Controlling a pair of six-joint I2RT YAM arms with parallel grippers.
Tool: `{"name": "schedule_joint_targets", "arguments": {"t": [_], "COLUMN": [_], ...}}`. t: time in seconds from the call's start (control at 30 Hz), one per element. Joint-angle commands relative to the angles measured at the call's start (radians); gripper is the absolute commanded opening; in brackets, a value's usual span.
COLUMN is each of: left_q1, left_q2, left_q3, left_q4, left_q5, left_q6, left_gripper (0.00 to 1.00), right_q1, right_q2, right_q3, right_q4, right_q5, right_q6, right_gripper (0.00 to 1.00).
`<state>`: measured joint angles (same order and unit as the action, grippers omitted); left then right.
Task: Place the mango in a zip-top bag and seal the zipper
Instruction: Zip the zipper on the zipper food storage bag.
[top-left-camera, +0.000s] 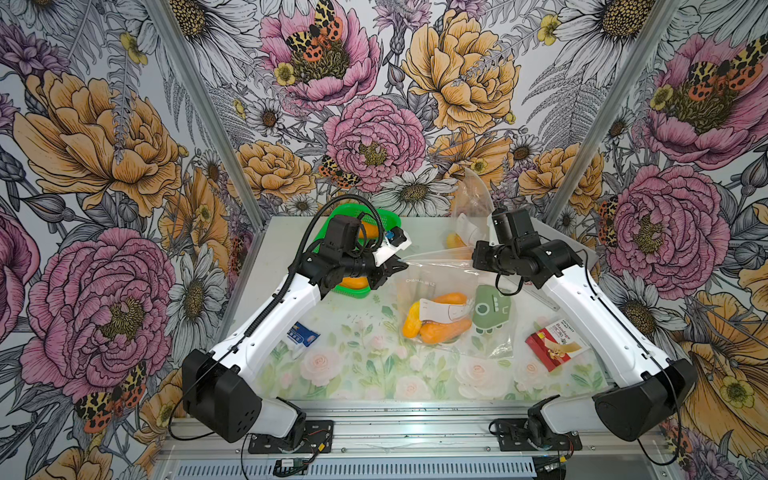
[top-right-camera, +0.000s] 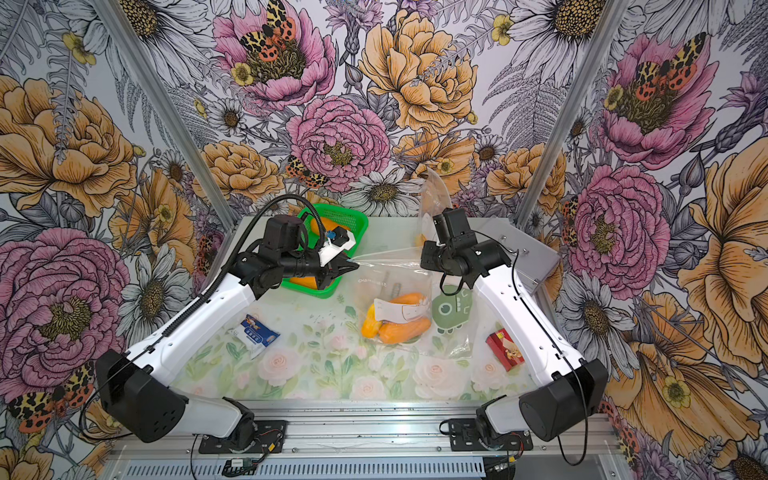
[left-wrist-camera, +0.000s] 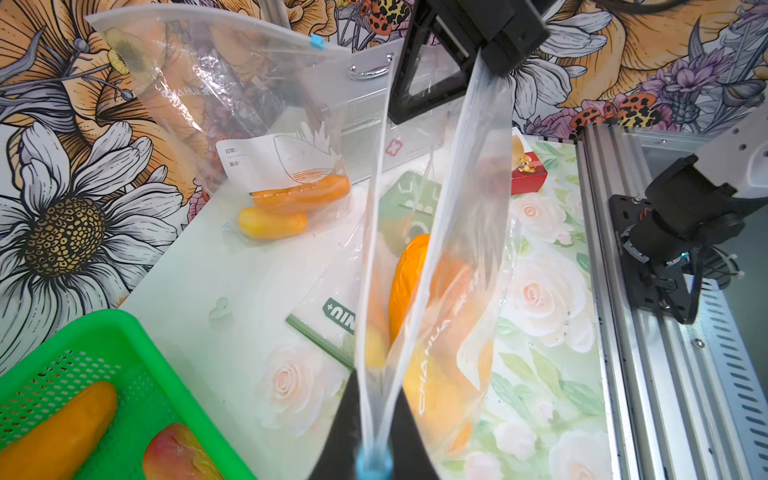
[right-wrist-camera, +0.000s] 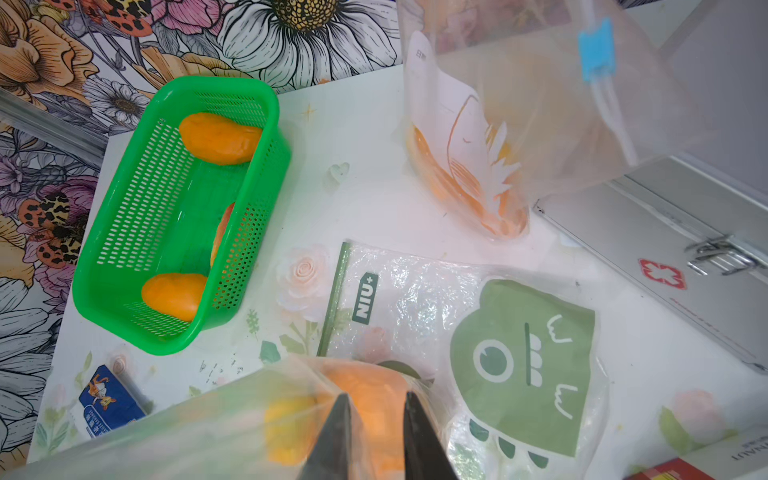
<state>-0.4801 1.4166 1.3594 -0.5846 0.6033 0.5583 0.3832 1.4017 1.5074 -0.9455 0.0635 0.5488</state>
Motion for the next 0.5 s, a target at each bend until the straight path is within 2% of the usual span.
{"name": "schedule_joint_targets", "arguments": {"t": [0.0,0.13,0.3,0.4,0.47], "left_q1": [0.046,0.059,0.067,0.067,0.067], "left_q2": [-0.016,-0.016,-0.011,-0.016,-0.021], "left_q3": [-0.007,0.019,0.047,0.038,0.017], "left_q4": [-0.065,-0.076,-0.084,-0.084,-0.082], "left_q5": [-0.101,-0.125,-0.113,-0.047,0.015], "left_q6": [0.044,0.063,0.058,0.038,0.03], "left_gripper": [0.0,0.0,0.01,0.42,0.5], "right_q1": [-0.021,-0.021,-0.02,-0.02,-0.02], "right_q2": [-0.027,-0.03,-0.03,-0.024,-0.021], "right_q3": [0.023,0.054,0.063,0.057,0.054], "right_q4": [0.014,0.014,0.016,0.016,0.015], "right_q5": [0.149,0.155,0.145,0.135,0.133], "right_q6": [0.013,-0.019,-0.041,-0.043,-0.041], "right_gripper": [0.3,0.34,0.32,0.29,0.29]}}
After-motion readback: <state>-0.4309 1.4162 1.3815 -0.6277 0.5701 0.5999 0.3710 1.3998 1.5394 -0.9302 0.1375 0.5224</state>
